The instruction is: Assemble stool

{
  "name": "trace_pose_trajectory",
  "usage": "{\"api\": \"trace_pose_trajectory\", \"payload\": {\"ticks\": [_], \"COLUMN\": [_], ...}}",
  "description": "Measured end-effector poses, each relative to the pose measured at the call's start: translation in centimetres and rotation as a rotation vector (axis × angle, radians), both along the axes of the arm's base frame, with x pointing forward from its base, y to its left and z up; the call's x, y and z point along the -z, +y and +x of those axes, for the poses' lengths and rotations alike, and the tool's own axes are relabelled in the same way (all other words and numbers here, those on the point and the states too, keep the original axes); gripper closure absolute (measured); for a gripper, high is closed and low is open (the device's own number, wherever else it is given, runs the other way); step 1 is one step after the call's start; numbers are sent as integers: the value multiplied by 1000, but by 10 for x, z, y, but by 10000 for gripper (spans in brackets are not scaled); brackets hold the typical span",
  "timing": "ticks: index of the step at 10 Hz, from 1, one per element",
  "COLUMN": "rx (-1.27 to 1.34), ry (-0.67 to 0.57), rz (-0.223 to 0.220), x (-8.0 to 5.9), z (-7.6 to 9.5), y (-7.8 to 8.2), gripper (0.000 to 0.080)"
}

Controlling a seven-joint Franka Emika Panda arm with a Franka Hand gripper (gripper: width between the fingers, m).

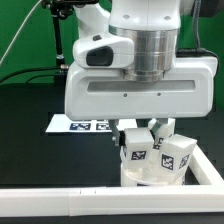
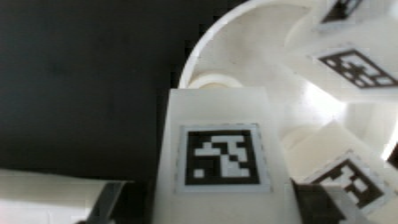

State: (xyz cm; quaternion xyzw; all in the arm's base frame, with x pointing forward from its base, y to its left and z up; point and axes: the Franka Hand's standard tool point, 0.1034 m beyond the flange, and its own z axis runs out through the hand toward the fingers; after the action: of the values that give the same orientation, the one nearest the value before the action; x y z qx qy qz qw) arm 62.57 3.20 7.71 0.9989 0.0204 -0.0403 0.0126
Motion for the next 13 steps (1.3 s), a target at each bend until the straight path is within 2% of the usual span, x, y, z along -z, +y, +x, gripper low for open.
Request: {"api": "trace_pose_trajectory", "payload": {"ticks": [3, 5, 7, 9, 10, 11, 13], "rx": [215, 439, 714, 933, 1085, 1177, 1352], "ry": [-26, -137, -220, -254, -254, -249, -240], "rz": [-17, -28, -5, 51, 80, 77, 44], "x": [2, 4, 5, 4, 4, 5, 5], "z": [2, 5, 8, 10, 11, 9, 3], "y": [-1, -4, -2, 0, 8, 16, 15], "gripper": [464, 463, 463, 463, 463, 459, 458]}}
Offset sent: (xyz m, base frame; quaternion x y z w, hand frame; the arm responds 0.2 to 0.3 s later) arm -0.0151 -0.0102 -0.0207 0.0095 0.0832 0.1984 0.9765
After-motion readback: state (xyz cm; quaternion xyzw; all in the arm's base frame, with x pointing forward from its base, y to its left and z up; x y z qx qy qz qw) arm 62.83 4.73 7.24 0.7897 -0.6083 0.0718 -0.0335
